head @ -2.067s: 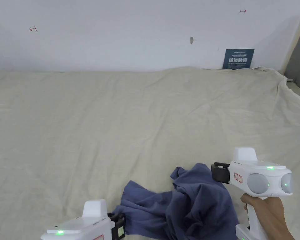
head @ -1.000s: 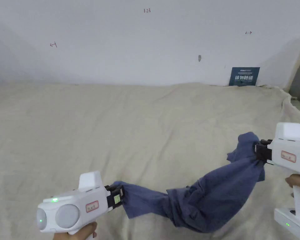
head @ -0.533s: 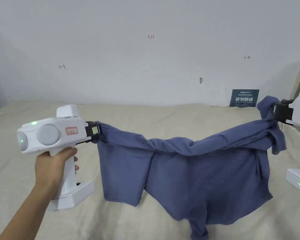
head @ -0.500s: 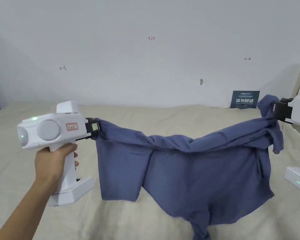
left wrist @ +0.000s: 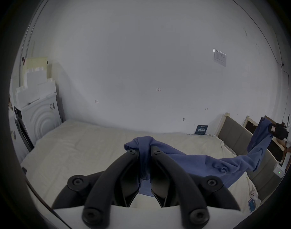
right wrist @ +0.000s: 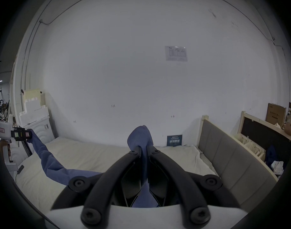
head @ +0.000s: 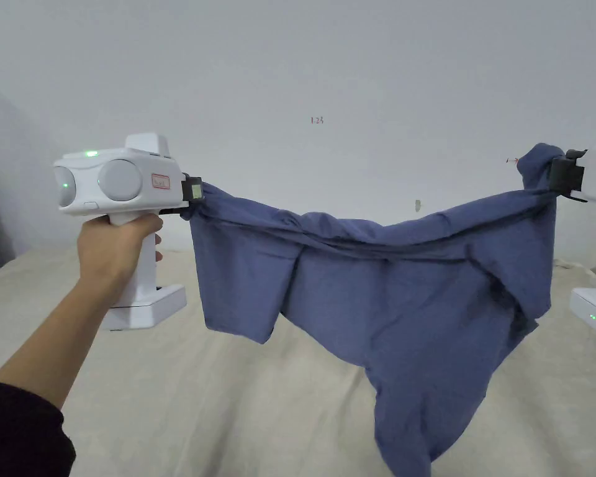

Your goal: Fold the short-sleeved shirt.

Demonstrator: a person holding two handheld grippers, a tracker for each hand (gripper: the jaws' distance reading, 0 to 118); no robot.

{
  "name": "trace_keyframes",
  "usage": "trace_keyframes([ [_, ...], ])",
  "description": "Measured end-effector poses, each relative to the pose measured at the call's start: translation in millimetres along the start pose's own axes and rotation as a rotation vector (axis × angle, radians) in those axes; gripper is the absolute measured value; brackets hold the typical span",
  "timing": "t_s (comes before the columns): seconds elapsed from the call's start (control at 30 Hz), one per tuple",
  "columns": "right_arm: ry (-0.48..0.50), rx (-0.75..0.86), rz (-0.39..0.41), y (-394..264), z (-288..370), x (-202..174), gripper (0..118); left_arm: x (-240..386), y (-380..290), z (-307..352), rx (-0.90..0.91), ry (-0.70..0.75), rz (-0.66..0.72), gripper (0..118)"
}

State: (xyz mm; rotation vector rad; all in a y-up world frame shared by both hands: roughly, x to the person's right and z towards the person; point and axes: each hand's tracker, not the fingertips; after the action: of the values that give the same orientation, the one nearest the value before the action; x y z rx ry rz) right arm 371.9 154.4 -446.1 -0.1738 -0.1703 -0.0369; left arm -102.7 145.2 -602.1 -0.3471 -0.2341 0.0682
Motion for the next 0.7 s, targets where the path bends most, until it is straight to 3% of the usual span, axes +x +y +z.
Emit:
trace_keyframes([
  [0.33, -0.026, 0.029, 0.039, 0.4, -31.9, -2.8, 3, 7.4, -8.2, -42.9, -0.004, 0.007, -0.052, 10],
  [0.53, -0.04, -0.066, 0.042, -77.6, -40.1, 0.0, 3, 5.0, -86.5, -69.9, -0.121, -0.004, -0.012, 10],
  [0.7, -0.024, -0.232, -0.035, -172.6, -31.7, 4.6, 3, -4.3, -184.1, -79.2, -0.293, 0.001, 0.014, 10],
])
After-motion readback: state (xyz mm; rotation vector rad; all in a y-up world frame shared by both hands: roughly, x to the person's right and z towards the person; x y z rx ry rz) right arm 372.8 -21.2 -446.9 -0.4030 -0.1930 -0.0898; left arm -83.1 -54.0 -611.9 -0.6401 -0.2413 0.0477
